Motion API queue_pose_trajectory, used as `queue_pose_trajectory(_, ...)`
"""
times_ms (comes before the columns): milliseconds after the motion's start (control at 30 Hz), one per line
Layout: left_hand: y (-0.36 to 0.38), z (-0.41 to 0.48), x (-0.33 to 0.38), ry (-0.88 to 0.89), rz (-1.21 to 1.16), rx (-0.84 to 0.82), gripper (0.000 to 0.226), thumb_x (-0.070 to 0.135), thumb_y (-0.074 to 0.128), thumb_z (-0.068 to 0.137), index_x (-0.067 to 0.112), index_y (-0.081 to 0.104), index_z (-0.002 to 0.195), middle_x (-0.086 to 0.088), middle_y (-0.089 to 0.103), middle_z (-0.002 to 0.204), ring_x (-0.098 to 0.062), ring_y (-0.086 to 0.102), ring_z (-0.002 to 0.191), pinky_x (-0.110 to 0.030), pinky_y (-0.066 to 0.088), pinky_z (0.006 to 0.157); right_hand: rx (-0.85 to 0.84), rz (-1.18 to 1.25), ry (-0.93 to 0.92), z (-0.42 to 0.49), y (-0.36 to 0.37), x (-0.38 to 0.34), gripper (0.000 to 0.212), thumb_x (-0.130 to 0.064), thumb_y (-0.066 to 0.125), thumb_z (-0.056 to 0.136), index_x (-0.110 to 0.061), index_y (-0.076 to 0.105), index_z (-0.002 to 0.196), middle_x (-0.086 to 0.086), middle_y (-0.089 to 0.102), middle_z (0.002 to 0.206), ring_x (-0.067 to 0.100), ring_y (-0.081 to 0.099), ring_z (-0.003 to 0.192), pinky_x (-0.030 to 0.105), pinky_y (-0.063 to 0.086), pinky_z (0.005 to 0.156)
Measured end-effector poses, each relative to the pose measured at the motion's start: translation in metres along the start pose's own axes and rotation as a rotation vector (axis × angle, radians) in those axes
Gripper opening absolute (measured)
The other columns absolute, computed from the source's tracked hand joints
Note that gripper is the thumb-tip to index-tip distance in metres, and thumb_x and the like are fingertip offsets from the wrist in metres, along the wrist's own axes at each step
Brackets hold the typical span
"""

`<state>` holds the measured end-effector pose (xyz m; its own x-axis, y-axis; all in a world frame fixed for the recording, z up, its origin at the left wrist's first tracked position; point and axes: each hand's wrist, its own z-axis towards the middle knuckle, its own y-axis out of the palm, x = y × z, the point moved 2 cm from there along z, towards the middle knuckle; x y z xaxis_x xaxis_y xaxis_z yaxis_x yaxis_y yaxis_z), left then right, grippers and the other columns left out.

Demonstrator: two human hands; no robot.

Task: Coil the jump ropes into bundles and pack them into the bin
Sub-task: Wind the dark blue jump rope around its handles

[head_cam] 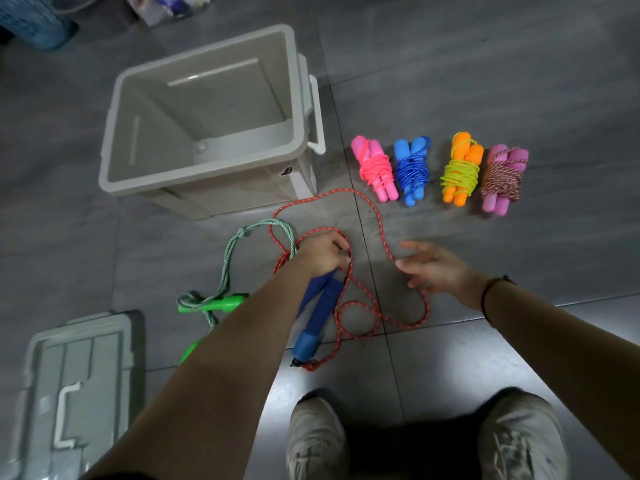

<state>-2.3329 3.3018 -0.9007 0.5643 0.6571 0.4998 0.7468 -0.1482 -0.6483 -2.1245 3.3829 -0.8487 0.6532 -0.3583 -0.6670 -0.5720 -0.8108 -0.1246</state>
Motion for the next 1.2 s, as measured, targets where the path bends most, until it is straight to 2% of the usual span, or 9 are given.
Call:
queue_pose_trajectory(200,0.021,-0.056,-0.016,-0.064,0.176,0.2,0.053,0.042,0.065,0.077,0.039,0.047,0.126,0.003,0.04,0.131,-0.022,0.04,0.123,-0.039,0.035,0.103,-0.064,-0.029,0.024,0.001,0.019,0.011,0.048,-0.024,0.06,0.091,-0.028,0.043,0.136,-0.002,0.054,0.115,0.017,0.057,0.075,0.026,0.041,0.061)
queue_pose_trajectory(333,0.051,-0.092,-0.031,-0.024,0.324,0.23,0.085,0.043,0.066,0.072,0.046,0.018,0.143,-0.002,0.032,0.136,-0.026,0.037,0.12,-0.041,0.036,0.099,-0.098,-0.053,0.027,-0.002,0.021,0.01,0.048,-0.026,0.058,0.092,-0.027,0.042,0.138,0.0,0.052,0.117,0.023,0.059,0.086,0.025,0.041,0.062)
queue_pose_trajectory(467,0.051,-0.098,-0.023,-0.055,0.35,0.226,0.091,0.029,0.066,0.08,0.048,0.004,0.144,-0.008,0.037,0.13,-0.03,0.048,0.111,-0.043,0.046,0.09,-0.077,-0.064,0.033,-0.008,0.02,0.005,0.047,-0.025,0.057,0.093,-0.027,0.043,0.137,0.001,0.051,0.119,0.024,0.059,0.089,0.024,0.04,0.062)
queue_pose_trajectory(600,0.013,-0.091,0.007,-0.008,0.08,0.313,0.093,0.026,0.065,0.076,0.041,0.007,0.148,-0.011,0.05,0.128,-0.038,0.058,0.102,-0.04,0.049,0.082,-0.054,-0.067,0.032,-0.025,0.016,-0.009,0.049,-0.026,0.057,0.093,-0.026,0.041,0.139,-0.001,0.052,0.12,0.024,0.06,0.088,0.024,0.04,0.061)
queue_pose_trajectory(733,-0.042,-0.096,0.057,0.048,0.051,0.415,0.065,0.032,0.067,0.072,0.018,0.041,0.13,-0.011,0.058,0.101,-0.034,0.055,0.099,-0.036,0.039,0.083,-0.027,-0.038,-0.011,-0.058,0.009,-0.047,0.047,-0.027,0.056,0.093,-0.026,0.041,0.138,0.0,0.056,0.113,0.023,0.059,0.078,0.025,0.043,0.063)
queue_pose_trajectory(900,-0.111,-0.129,0.122,0.182,-0.077,0.521,0.058,0.055,0.061,0.069,0.023,0.042,0.113,-0.007,0.058,0.096,-0.031,0.05,0.101,-0.036,0.04,0.082,-0.122,0.14,-0.071,-0.125,0.001,-0.111,0.051,-0.052,0.042,0.094,-0.026,0.034,0.138,0.016,0.069,0.076,0.026,0.061,0.054,0.04,0.056,0.064)
queue_pose_trajectory(1000,-0.152,-0.17,0.164,0.27,-0.257,0.595,0.058,0.06,0.063,0.077,0.025,0.035,0.113,0.0,0.058,0.091,-0.031,0.059,0.094,-0.036,0.045,0.074,-0.21,0.22,-0.174,-0.181,0.006,-0.158,0.058,-0.066,0.027,0.09,-0.031,0.032,0.135,0.021,0.069,0.096,0.033,0.068,0.065,0.04,0.058,0.059)
queue_pose_trajectory(1067,-0.176,-0.202,0.189,0.332,-0.358,0.634,0.065,0.059,0.065,0.076,0.027,0.032,0.121,0.001,0.061,0.092,-0.03,0.062,0.091,-0.038,0.049,0.078,-0.228,0.286,-0.268,-0.219,0.011,-0.192,0.046,-0.068,0.021,0.09,-0.041,0.037,0.124,0.016,0.064,0.111,0.038,0.069,0.081,0.043,0.058,0.065)
queue_pose_trajectory(1200,-0.216,-0.272,0.224,0.504,-0.647,0.623,0.076,0.053,0.077,0.06,0.035,0.035,0.12,0.004,0.064,0.099,-0.021,0.064,0.096,-0.044,0.051,0.09,-0.156,0.41,-0.395,-0.291,0.01,-0.247,0.056,-0.071,0.019,0.088,-0.031,0.056,0.1,0.013,0.061,0.111,0.037,0.064,0.095,0.048,0.057,0.074)
